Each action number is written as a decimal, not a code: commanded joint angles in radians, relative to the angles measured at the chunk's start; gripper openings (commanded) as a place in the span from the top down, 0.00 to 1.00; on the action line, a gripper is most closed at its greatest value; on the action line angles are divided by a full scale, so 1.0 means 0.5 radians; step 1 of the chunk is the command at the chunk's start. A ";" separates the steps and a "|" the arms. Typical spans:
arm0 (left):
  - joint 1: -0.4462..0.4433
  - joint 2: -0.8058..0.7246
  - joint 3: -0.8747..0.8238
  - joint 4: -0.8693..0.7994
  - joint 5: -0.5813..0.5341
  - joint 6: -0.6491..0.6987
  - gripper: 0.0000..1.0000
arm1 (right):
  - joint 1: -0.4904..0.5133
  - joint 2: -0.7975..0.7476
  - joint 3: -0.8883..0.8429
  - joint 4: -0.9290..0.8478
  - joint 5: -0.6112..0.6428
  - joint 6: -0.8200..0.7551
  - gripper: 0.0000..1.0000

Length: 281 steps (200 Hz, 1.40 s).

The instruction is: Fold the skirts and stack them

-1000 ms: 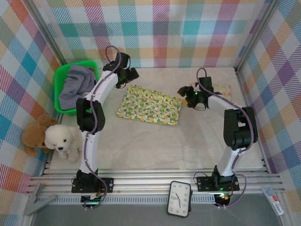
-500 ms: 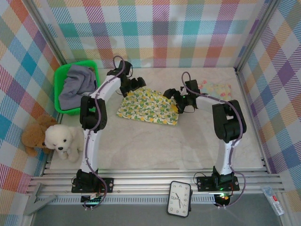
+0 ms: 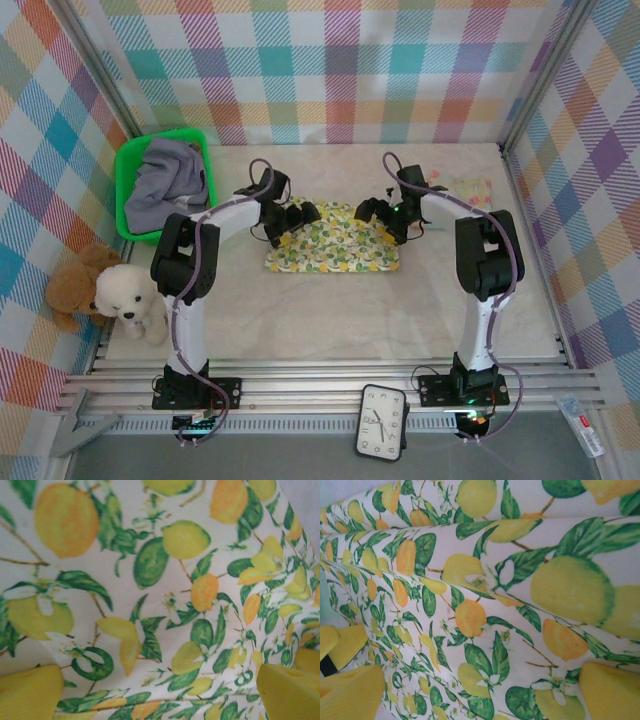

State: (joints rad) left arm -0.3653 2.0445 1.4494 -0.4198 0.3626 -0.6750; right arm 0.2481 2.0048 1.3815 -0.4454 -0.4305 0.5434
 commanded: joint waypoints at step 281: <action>0.005 0.732 1.188 0.009 0.457 -0.191 0.00 | -0.079 0.237 0.049 0.888 -0.188 0.840 0.01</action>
State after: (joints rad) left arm -0.3367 2.3779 1.9568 -0.3927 0.5404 -0.7509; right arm 0.2153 2.1139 1.4113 -0.0242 -0.5159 0.9215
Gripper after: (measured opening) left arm 0.999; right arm 0.990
